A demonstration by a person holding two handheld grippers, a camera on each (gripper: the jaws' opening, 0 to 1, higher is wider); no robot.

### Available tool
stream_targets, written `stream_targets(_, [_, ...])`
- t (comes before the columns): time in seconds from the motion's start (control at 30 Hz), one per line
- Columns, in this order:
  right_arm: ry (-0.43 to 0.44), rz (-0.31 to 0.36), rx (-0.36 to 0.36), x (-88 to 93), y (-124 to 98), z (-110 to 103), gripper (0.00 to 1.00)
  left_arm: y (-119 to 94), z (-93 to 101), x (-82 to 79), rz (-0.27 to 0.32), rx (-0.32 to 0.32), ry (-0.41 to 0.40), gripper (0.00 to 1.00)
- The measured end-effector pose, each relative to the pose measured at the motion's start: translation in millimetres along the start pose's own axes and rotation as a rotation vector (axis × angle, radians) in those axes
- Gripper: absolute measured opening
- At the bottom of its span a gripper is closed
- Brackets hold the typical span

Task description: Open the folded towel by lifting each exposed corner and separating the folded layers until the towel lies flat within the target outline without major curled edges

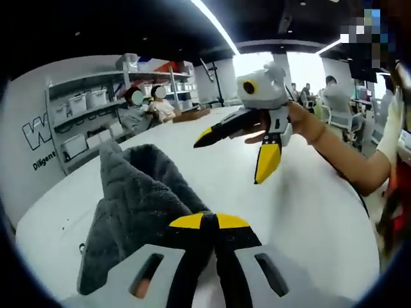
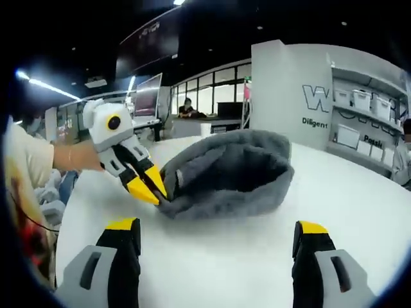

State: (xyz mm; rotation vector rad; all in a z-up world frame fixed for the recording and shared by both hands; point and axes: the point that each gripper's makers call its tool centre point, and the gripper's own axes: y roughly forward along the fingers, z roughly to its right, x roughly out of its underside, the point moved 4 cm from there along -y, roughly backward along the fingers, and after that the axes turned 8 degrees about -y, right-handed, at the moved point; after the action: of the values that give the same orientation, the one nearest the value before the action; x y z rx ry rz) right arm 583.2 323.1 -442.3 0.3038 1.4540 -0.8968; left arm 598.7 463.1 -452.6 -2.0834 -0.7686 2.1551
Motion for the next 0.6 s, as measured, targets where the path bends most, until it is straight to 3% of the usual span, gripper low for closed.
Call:
stream_targets(0.2, [0.015,0.046,0.030,-5.1,-9,4,0.99,9,9.6,9.1,-0.012,0.024,-0.026,0.04])
stream_targets(0.6, [0.012,0.040,0.046,-5.3,-12,5,0.99,9,32.8,25.2,-0.007,0.054,-0.075,0.04])
